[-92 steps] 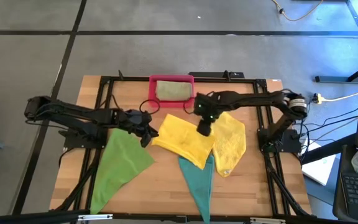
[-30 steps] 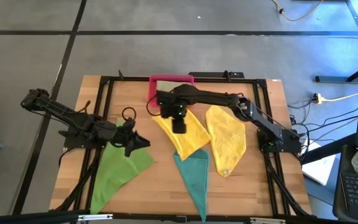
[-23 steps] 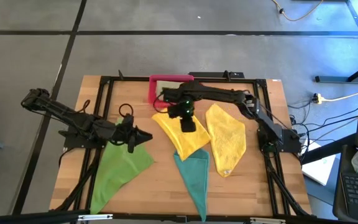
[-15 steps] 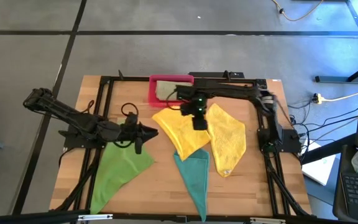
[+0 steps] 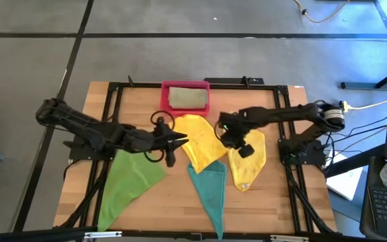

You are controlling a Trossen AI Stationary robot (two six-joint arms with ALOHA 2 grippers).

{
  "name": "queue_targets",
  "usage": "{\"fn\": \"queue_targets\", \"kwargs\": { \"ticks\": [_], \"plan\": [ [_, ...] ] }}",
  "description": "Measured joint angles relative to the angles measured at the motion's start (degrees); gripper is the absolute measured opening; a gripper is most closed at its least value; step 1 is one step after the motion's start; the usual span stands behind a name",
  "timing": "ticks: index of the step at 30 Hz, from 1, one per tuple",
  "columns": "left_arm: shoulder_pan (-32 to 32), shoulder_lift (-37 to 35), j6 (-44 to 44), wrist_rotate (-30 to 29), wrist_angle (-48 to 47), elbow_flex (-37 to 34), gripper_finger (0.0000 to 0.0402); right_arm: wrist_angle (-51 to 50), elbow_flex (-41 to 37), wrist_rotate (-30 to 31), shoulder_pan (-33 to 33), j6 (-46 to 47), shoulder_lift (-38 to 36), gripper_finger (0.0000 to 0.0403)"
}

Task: Fold microfiber towels
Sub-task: Fold the left yellow microfiber cloth

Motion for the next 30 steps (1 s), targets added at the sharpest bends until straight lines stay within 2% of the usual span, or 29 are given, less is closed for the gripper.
{"fn": "queue_targets", "kwargs": {
  "ticks": [4,10,13,16,23,30],
  "plan": [
    [0.9,2.0,-0.3,-0.3,-1.9,2.6,0.0078,4.0,-5.6,0.1,2.0,-3.3,-1.1,0.0110],
    [-0.2,3.1,-3.5,0.5,-3.2,4.2,0.0078,11.7,-10.6,-0.2,3.3,-13.8,-1.1,0.0126],
    [-1.1,3.1,-6.4,0.5,-4.0,4.2,0.0078,18.2,-11.6,3.3,3.3,-15.8,-1.1,0.0142],
    [-2.0,3.0,-9.0,0.5,-5.0,4.2,0.0078,22.8,-11.6,4.4,3.3,-16.0,-0.5,0.0153],
    [-3.9,3.1,-13.6,0.6,-9.0,4.2,0.0078,21.2,-11.8,2.8,3.1,-16.3,3.9,0.0174],
    [-4.4,3.0,-15.8,1.1,-10.1,4.2,0.0078,21.1,-11.5,0.7,3.0,-13.6,8.6,0.0177]
  ]
}}
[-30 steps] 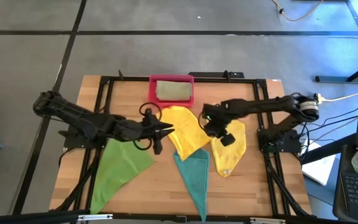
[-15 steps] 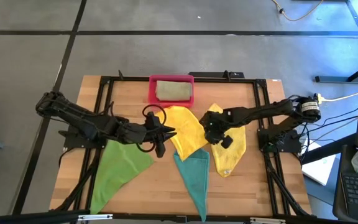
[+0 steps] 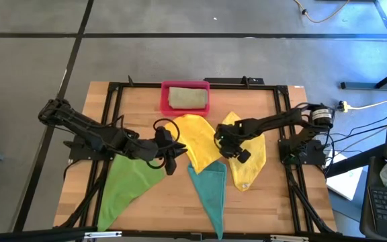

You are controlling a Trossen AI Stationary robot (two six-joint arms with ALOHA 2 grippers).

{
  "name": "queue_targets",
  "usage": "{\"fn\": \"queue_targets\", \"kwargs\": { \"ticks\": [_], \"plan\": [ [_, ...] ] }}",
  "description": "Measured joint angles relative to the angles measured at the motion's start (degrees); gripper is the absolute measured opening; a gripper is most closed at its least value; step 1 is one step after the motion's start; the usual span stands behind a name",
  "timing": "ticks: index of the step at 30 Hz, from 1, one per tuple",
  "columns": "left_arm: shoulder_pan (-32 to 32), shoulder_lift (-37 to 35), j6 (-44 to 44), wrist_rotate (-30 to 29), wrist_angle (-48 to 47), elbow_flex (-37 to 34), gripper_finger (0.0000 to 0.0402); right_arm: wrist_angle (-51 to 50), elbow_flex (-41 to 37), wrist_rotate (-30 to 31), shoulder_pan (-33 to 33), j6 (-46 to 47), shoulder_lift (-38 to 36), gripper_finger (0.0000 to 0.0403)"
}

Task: Fold microfiber towels
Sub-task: Fold the left yellow microfiber cloth

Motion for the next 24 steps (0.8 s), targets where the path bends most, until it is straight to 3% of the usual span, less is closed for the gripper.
{"fn": "queue_targets", "kwargs": {
  "ticks": [10,14,20,24],
  "plan": [
    [-1.0,0.0,-2.0,0.2,-2.5,0.0,0.0078,1.5,-1.3,0.5,-1.6,3.5,0.4,0.0163],
    [-0.9,0.0,-2.8,1.2,-2.6,0.0,0.0078,1.6,-1.8,-0.6,-1.7,3.5,0.4,0.0120],
    [-1.3,0.0,-3.0,1.9,-2.6,0.0,0.0078,2.3,-2.1,-1.4,-1.6,3.7,0.5,0.0023],
    [-1.3,0.0,-3.0,1.9,-2.6,0.0,0.0078,1.6,-1.1,-2.9,-1.3,6.7,0.1,0.0016]
  ]
}}
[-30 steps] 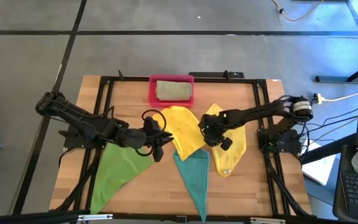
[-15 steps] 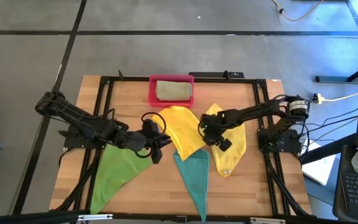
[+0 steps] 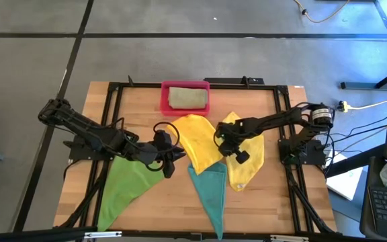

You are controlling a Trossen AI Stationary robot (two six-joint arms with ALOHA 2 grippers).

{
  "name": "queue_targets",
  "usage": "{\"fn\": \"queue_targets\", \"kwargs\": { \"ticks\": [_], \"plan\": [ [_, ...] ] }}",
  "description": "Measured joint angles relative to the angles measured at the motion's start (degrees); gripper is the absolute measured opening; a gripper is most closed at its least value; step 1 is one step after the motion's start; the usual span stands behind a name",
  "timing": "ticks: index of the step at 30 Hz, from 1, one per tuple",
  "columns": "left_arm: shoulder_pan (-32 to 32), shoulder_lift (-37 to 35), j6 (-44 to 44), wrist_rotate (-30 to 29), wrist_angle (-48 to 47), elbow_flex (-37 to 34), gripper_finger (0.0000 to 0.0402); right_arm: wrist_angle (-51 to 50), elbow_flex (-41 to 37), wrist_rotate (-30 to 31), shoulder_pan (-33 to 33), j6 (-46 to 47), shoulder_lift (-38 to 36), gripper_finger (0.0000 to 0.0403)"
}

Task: Fold microfiber towels
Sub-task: Fold the left yellow microfiber cloth

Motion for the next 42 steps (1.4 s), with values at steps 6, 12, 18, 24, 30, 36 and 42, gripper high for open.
{"fn": "queue_targets", "kwargs": {
  "ticks": [6,12,18,24,30,36,42],
  "plan": [
    [0.1,0.0,0.4,0.0,0.0,0.0,0.0078,-1.1,5.9,-1.6,0.1,8.8,-1.6,0.0010],
    [0.1,0.0,3.4,1.3,-2.7,0.0,0.0078,-3.4,11.9,-5.8,0.1,16.7,-1.6,0.0015],
    [0.6,0.0,3.5,3.0,-7.8,-0.1,0.0078,-5.2,16.6,-8.3,0.1,27.8,-1.6,0.0006],
    [3.0,0.3,3.7,2.1,-7.7,-0.1,0.0079,-5.7,20.6,-7.7,-0.2,33.3,-1.7,0.0012],
    [6.7,3.7,3.6,4.9,-7.5,-0.1,0.0106,-5.4,23.0,-6.8,-1.7,38.8,-1.7,0.0006],
    [10.2,8.5,3.0,11.0,-3.8,-0.1,0.0154,-5.3,23.5,-6.8,-3.6,43.8,-1.8,0.0011],
    [13.1,11.6,1.5,16.9,1.5,-0.1,0.0200,-5.3,23.5,-6.8,-4.8,45.2,-1.8,0.0007]
  ]
}}
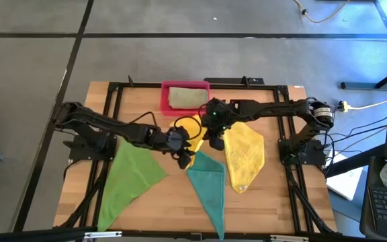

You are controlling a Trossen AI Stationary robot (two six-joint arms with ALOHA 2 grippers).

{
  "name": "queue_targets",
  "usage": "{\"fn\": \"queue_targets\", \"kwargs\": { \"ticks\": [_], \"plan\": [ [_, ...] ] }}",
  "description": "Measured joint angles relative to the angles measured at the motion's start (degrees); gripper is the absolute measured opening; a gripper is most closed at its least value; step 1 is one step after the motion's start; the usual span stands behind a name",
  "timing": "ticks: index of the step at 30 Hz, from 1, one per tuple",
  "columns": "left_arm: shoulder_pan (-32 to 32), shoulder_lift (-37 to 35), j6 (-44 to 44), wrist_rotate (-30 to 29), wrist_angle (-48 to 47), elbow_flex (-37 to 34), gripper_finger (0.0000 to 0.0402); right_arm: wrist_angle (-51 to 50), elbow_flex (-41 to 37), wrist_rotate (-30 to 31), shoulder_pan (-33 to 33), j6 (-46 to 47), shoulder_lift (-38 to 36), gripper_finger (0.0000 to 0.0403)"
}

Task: Fold microfiber towels
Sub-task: Fold the left yellow microfiber cloth

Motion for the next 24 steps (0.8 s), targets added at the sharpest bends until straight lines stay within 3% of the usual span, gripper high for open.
{"fn": "queue_targets", "kwargs": {
  "ticks": [9,24],
  "plan": [
    [3.0,3.0,-0.2,1.5,-1.2,0.0,0.0242,-0.3,0.0,-1.9,-0.8,2.5,0.0,0.0011],
    [4.6,6.1,-1.7,5.3,0.9,0.1,0.0241,1.7,1.7,-2.1,-2.4,2.6,-0.1,0.0010]
  ]
}}
